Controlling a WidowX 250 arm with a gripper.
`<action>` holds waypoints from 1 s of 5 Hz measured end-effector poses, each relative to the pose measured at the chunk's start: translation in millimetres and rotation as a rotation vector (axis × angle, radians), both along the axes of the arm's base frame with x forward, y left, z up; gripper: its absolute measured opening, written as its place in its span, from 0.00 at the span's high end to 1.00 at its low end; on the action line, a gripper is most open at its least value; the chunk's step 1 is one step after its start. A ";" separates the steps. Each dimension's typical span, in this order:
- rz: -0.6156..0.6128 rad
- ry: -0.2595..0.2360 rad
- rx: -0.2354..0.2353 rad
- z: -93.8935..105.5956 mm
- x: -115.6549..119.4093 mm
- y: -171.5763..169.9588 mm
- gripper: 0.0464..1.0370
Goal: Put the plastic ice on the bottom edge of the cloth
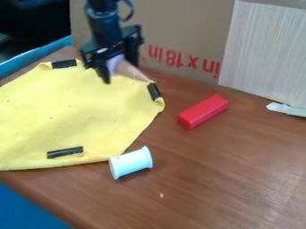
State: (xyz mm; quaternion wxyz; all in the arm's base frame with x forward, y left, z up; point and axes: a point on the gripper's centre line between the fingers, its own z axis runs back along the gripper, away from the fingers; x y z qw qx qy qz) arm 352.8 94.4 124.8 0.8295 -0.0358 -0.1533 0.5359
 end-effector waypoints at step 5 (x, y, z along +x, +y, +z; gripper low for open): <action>0.277 0.372 -0.277 -53.8 -110.1 32.7 0.26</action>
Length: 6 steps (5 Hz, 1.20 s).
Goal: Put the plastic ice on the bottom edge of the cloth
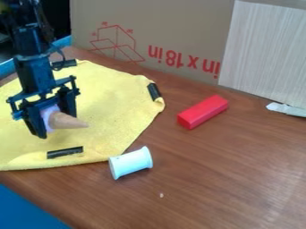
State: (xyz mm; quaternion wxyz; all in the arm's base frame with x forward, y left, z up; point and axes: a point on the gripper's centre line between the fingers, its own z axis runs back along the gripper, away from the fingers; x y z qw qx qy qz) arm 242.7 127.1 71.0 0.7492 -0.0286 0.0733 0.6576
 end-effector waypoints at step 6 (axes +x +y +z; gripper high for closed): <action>-0.276 -0.229 0.172 107.7 19.5 -14.4 0.04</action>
